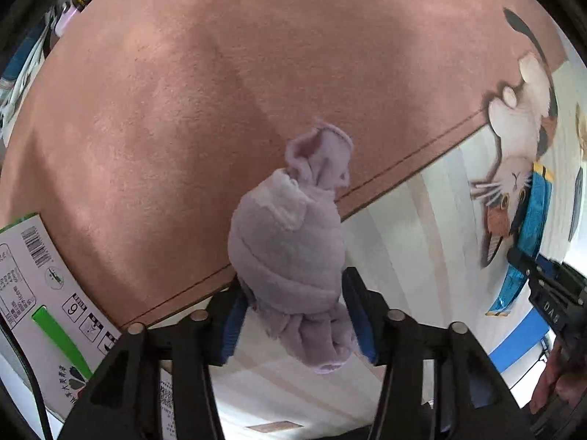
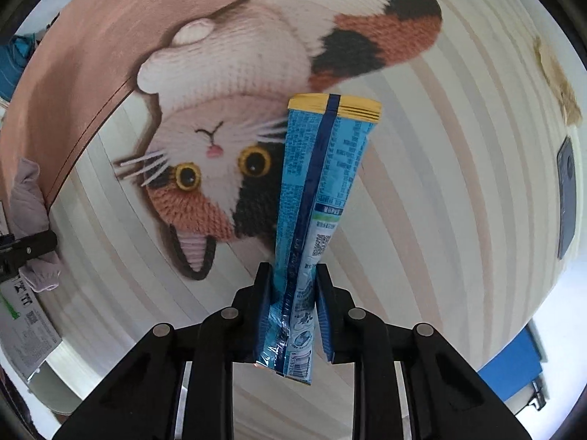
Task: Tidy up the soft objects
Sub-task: 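Grasp the lilac sock with the left tool while the right grasps the blue stick pack, then place the sock and stick pack into the box and release them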
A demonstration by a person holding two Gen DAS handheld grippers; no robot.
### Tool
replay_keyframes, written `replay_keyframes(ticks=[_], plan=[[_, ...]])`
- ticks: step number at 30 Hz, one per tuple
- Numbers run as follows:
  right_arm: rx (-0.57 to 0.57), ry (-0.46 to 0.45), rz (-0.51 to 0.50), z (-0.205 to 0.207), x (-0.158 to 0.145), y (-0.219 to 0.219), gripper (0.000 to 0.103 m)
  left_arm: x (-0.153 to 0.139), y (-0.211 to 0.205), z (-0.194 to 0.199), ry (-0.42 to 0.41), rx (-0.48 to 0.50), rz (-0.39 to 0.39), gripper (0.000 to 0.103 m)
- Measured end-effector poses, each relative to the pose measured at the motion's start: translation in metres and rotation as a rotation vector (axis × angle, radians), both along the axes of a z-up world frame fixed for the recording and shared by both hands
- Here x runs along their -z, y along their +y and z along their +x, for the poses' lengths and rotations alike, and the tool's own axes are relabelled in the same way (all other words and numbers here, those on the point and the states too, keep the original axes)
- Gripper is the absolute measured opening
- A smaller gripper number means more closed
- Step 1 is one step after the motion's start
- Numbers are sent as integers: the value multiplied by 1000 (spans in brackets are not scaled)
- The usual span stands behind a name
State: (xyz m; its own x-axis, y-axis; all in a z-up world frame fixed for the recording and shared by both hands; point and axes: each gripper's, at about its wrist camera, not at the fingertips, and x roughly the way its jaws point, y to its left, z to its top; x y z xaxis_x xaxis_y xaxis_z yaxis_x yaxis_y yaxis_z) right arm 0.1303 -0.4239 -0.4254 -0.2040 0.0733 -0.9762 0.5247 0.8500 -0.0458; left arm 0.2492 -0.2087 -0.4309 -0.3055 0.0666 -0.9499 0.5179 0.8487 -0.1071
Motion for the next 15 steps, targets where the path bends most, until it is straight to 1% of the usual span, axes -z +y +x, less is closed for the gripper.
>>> replay_keyframes(ticks=[3, 4, 5, 6, 7, 9, 12, 13, 15], plan=[[12, -1, 7, 4, -2, 2, 26, 0, -2, -16, -34, -1, 11, 52], [16, -4, 9, 6, 3, -4, 26, -1, -3, -19, -54, -13, 16, 46], [15, -6, 8, 7, 2, -4, 26, -3, -3, -24, -78, -24, 22, 40], [12, -9, 6, 6, 0, -3, 25, -6, -2, -28, -103, -28, 23, 32], [7, -10, 3, 2, -2, -13, 21, -8, -1, -31, -109, -32, 13, 32], [-1, -17, 3, -2, -5, -13, 18, -15, 4, -44, -110, -51, -17, 31], [-27, -44, 41, -7, -16, 10, 17, -40, 23, -64, -164, -113, -64, 31], [-47, -61, 53, -5, -24, 22, 17, -48, 32, -69, -174, -131, -83, 31], [-99, -104, 75, -1, -45, 51, 16, -76, 55, -93, -224, -177, -126, 31]])
